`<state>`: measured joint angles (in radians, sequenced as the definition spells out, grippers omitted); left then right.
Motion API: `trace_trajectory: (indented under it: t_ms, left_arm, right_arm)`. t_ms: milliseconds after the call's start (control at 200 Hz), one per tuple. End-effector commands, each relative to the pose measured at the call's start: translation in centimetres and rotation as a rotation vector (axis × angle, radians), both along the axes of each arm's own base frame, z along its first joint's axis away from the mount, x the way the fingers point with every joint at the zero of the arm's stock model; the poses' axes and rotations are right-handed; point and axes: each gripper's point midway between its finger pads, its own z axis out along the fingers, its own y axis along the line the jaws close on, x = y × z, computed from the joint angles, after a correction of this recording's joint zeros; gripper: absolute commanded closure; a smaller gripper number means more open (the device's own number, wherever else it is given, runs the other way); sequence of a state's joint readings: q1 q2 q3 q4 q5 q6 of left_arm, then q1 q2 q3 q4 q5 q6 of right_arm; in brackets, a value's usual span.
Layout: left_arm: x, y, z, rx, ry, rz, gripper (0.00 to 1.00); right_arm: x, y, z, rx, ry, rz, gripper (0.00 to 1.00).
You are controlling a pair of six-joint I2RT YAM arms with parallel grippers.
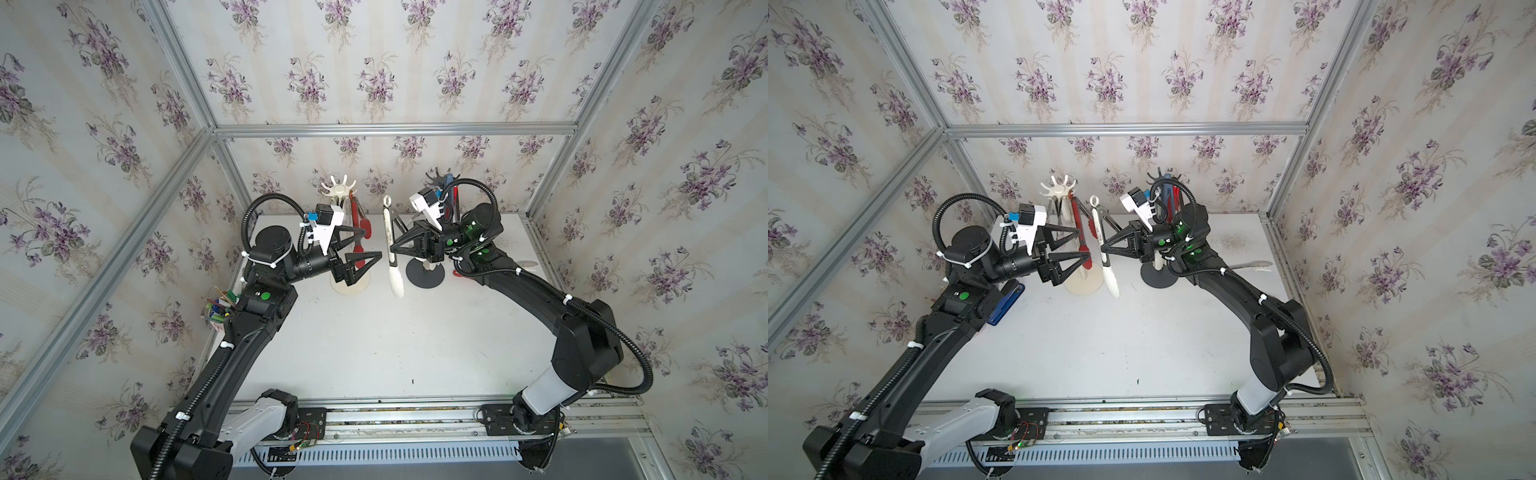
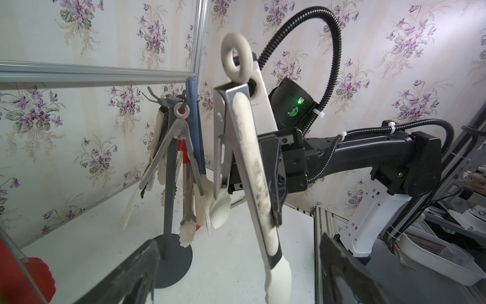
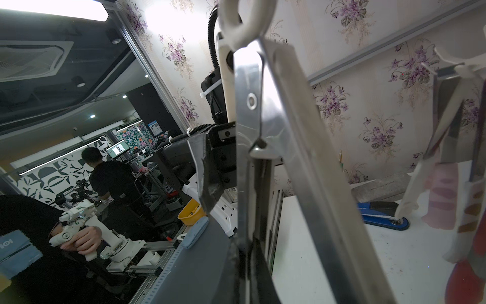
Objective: Hang food tongs on kitchen utensil racks
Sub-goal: Pick up the food tongs from the center of the board.
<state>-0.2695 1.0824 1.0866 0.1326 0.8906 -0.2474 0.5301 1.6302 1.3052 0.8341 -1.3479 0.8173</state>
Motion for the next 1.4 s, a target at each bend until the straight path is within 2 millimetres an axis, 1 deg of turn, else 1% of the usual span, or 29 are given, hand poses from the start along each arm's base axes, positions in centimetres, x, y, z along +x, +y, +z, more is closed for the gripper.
trace_trajectory:
  t_ms: [0, 5, 15, 55, 235, 330, 460, 575, 679, 749, 774, 784, 819, 954, 1179, 1304, 1394]
  left_arm:
    - [-0.3, -0.6, 1.6, -0.044, -0.001, -0.062, 0.04]
    - [-0.3, -0.6, 1.7, -0.045, -0.001, -0.064, 0.04]
    - [-0.3, -0.6, 1.7, -0.046, -0.002, -0.068, 0.04]
    - [-0.1, -0.9, 1.8, -0.048, 0.0, -0.082, 0.04]
    - [0.7, -1.8, 2.2, -0.053, 0.006, -0.127, 0.05]
    - [0.8, -2.5, 2.2, -0.051, 0.017, -0.162, 0.1]
    - [0.8, -2.5, 2.1, -0.052, 0.013, -0.158, 0.15]
    - [0.7, -2.6, 2.1, -0.051, 0.013, -0.165, 0.25]
    - [0.6, -2.5, 2.0, -0.051, 0.013, -0.163, 0.38]
    - [0.8, -2.5, 1.9, -0.052, 0.022, -0.16, 0.44]
    - [0.9, -2.6, 1.8, -0.052, 0.027, -0.159, 0.44]
    - [0.9, -2.6, 1.8, -0.052, 0.027, -0.159, 0.47]
    - [0.9, -2.6, 1.7, -0.053, 0.032, -0.156, 0.51]
    - [1.2, -2.6, 1.5, -0.053, 0.038, -0.149, 0.58]
    - [1.6, -2.8, 1.6, -0.054, 0.034, -0.148, 0.74]
    - [1.8, -2.9, 1.6, -0.053, 0.034, -0.151, 0.85]
    - [2.1, -2.9, 1.9, -0.055, 0.027, -0.139, 0.91]
  right_arm:
    - [-0.2, -0.1, 0.7, 0.022, -0.036, 0.007, 1.0]
    - [-0.8, 0.4, 0.7, 0.022, -0.035, 0.025, 1.0]
    - [-1.3, 0.7, 0.7, 0.023, -0.036, 0.039, 1.0]
    - [-1.6, 0.9, 0.7, 0.022, -0.035, 0.049, 1.0]
    - [-1.8, 1.2, 0.5, 0.019, -0.031, 0.057, 1.0]
    - [-1.8, 1.2, 0.5, 0.02, -0.032, 0.057, 1.0]
    - [-1.8, 1.2, 0.5, 0.022, -0.033, 0.053, 1.0]
    - [-1.7, 1.2, 0.4, 0.02, -0.028, 0.052, 1.0]
    - [-1.6, 1.3, 0.3, 0.021, -0.029, 0.048, 1.0]
    - [-1.4, 1.4, 0.2, 0.021, -0.024, 0.042, 1.0]
    - [-1.3, 1.4, 0.3, 0.021, -0.024, 0.041, 1.0]
    - [-1.3, 1.4, 0.3, 0.022, -0.025, 0.041, 1.0]
    - [-1.2, 1.5, 0.3, 0.023, -0.024, 0.037, 1.0]
    - [-0.8, 1.8, 0.0, 0.016, -0.018, 0.03, 1.0]
    - [-0.3, 2.0, -0.2, 0.012, -0.025, 0.009, 1.0]
    - [0.1, 2.2, -0.2, 0.008, -0.026, 0.005, 0.92]
    - [0.4, 2.3, 0.1, 0.006, -0.028, -0.005, 0.75]
